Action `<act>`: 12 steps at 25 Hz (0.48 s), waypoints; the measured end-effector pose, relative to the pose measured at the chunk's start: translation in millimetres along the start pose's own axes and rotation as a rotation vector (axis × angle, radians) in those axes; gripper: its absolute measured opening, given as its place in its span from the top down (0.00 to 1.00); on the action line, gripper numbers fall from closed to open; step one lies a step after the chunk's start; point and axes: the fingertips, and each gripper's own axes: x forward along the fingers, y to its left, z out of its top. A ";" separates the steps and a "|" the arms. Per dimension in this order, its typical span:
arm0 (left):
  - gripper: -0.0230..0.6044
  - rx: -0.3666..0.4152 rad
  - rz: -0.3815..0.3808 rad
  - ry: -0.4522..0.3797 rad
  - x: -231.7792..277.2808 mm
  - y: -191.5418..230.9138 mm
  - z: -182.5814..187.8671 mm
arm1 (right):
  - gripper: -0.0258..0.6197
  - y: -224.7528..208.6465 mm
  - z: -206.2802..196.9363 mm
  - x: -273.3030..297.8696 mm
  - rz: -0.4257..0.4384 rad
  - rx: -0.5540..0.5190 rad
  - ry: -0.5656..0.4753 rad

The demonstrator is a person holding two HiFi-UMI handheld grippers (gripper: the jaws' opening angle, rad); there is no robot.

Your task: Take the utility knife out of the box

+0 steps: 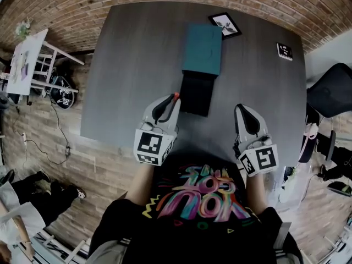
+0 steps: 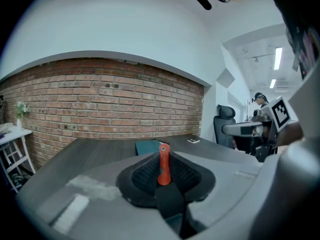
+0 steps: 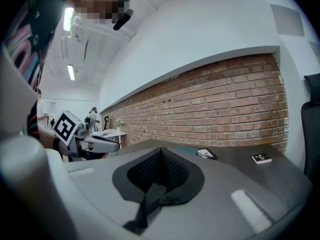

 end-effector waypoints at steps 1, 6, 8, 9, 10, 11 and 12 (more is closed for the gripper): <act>0.87 0.001 0.001 -0.001 0.3 1.5 0.2 | 0.96 0.0 -0.2 1.2 -0.001 0.000 -0.001; 0.87 0.001 0.003 -0.002 2.6 5.6 0.4 | 0.96 -1.3 -0.4 4.5 -0.004 0.002 -0.003; 0.87 -0.002 0.003 -0.002 2.9 6.5 0.1 | 0.96 -1.1 0.3 5.4 -0.004 0.002 -0.003; 0.87 -0.001 0.003 -0.003 3.2 7.7 -0.3 | 0.96 -0.5 0.1 6.5 -0.004 0.003 -0.003; 0.87 0.000 0.001 -0.005 3.6 9.3 -0.8 | 0.96 0.1 -0.3 8.1 -0.006 0.003 -0.003; 0.87 0.002 -0.001 -0.005 4.0 10.8 -1.6 | 0.96 0.8 -1.0 9.5 -0.008 0.003 -0.003; 0.87 0.001 -0.003 -0.004 4.2 11.6 -2.3 | 0.96 1.1 -1.8 10.1 -0.010 0.003 -0.001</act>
